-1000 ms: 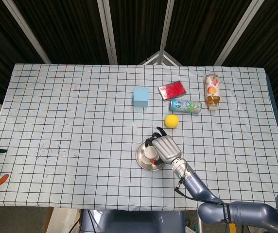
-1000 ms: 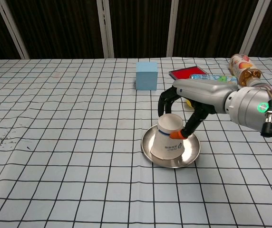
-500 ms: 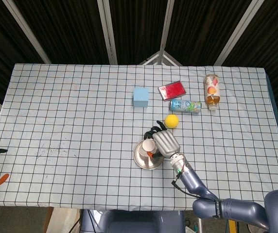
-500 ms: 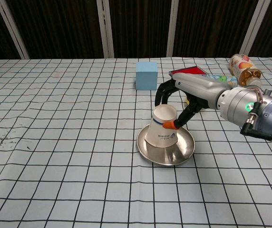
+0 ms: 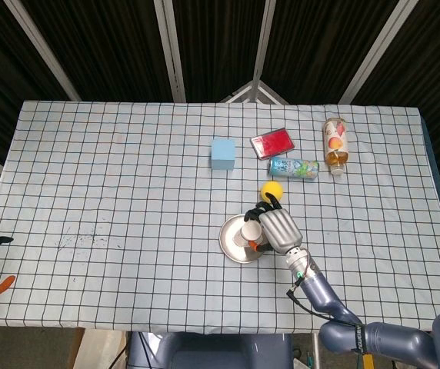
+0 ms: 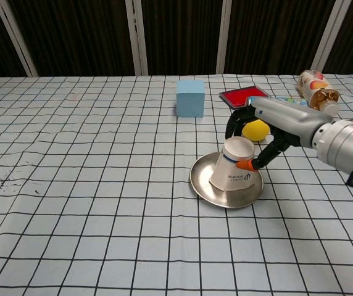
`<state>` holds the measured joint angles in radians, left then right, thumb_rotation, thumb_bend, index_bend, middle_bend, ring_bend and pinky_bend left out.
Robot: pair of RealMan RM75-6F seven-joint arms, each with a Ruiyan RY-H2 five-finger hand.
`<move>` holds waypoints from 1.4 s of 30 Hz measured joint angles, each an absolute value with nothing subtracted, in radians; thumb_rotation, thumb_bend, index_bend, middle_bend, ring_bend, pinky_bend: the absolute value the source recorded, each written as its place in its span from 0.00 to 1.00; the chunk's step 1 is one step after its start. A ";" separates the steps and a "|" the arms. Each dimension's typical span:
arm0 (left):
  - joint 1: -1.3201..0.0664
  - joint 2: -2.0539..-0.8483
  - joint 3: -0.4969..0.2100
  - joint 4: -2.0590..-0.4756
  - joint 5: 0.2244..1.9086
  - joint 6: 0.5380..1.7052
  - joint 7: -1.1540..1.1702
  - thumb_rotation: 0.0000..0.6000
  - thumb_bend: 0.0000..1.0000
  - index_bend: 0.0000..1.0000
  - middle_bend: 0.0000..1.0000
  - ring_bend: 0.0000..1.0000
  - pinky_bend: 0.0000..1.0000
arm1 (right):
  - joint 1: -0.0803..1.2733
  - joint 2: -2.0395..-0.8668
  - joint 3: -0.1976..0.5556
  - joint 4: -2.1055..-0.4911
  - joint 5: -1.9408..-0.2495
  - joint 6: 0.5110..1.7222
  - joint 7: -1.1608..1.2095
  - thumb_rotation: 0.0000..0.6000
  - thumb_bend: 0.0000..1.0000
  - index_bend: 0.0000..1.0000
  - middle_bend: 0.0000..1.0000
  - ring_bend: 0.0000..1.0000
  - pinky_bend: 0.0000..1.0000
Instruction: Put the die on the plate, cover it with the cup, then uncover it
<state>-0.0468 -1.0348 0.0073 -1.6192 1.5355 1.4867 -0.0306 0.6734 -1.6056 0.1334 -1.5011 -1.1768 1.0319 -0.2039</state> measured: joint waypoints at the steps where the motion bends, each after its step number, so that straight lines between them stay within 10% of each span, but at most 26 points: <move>1: -0.047 -1.035 0.008 -1.619 1.536 1.487 -0.030 1.00 0.30 0.27 0.00 0.00 0.02 | 0.671 -1.598 0.130 -1.515 -1.180 1.030 -0.203 1.00 0.51 0.79 0.49 0.23 0.00; 17: -0.044 -1.030 0.008 -1.616 1.540 1.493 -0.047 1.00 0.30 0.27 0.00 0.00 0.02 | 0.699 -1.563 0.134 -1.687 -1.174 0.968 -0.253 1.00 0.51 0.79 0.49 0.23 0.00; 42: -0.046 -1.031 0.007 -1.614 1.535 1.489 -0.043 1.00 0.30 0.27 0.00 0.00 0.02 | 0.680 -1.705 0.155 -1.463 -1.293 1.069 -0.121 1.00 0.51 0.79 0.49 0.23 0.00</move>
